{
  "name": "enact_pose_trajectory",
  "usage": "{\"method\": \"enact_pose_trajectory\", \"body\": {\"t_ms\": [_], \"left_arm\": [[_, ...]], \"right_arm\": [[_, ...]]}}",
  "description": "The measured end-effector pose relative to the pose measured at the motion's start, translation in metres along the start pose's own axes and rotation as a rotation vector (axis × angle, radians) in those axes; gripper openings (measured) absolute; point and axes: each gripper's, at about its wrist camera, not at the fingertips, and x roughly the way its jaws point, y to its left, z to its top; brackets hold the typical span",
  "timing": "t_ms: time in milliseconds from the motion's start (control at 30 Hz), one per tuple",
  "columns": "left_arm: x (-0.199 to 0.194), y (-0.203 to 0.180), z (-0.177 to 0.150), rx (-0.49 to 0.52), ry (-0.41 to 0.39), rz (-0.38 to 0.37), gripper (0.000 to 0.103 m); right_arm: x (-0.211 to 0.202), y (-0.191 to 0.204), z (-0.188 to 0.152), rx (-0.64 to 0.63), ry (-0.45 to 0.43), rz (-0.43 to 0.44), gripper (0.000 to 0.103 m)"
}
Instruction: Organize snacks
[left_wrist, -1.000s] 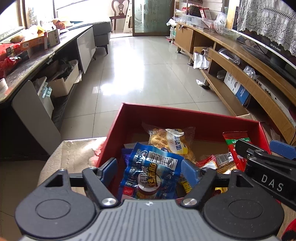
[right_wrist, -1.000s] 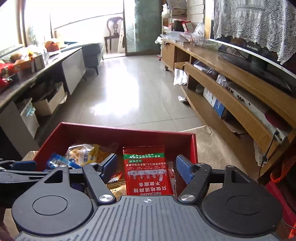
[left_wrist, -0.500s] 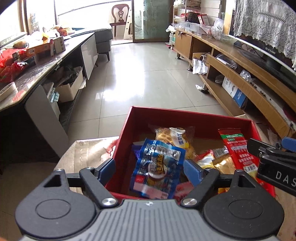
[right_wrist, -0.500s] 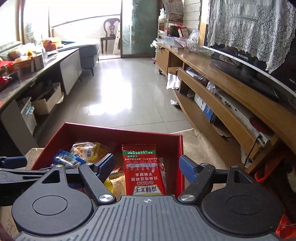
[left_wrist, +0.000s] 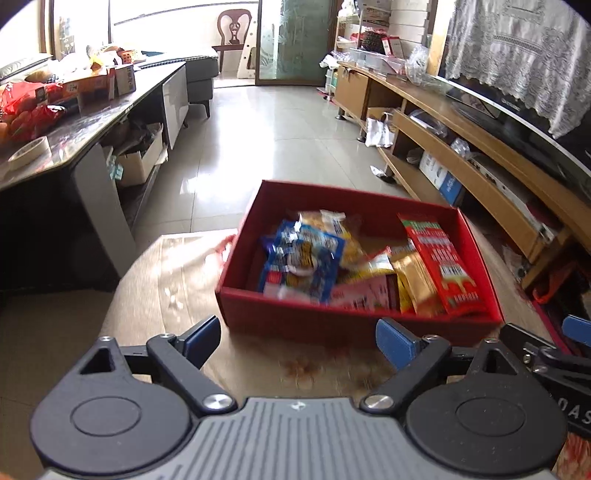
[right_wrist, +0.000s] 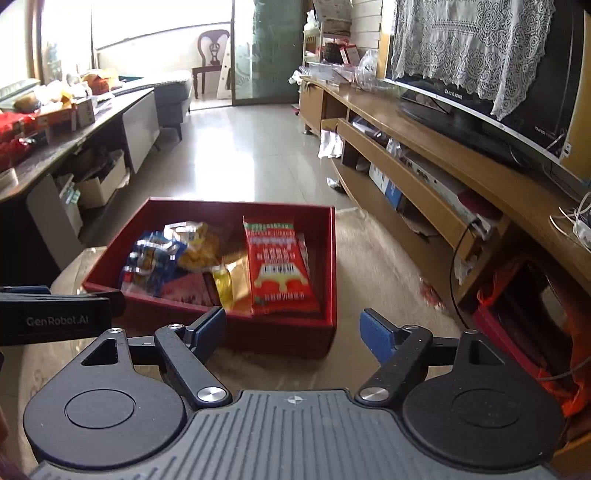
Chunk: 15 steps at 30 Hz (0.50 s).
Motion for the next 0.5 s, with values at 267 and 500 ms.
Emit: {"method": "enact_pose_trajectory", "body": {"t_ms": [267,500], "left_arm": [[-0.023,-0.010,-0.036,0.031,0.020,-0.029,0.091],[-0.039,-0.012,-0.058,0.033,0.032,-0.041,0.092]], "right_arm": [[-0.019,-0.004,-0.026,0.027,0.020,0.004,0.085],[-0.033,-0.007,-0.045,0.027,0.034,-0.006,0.085]]}}
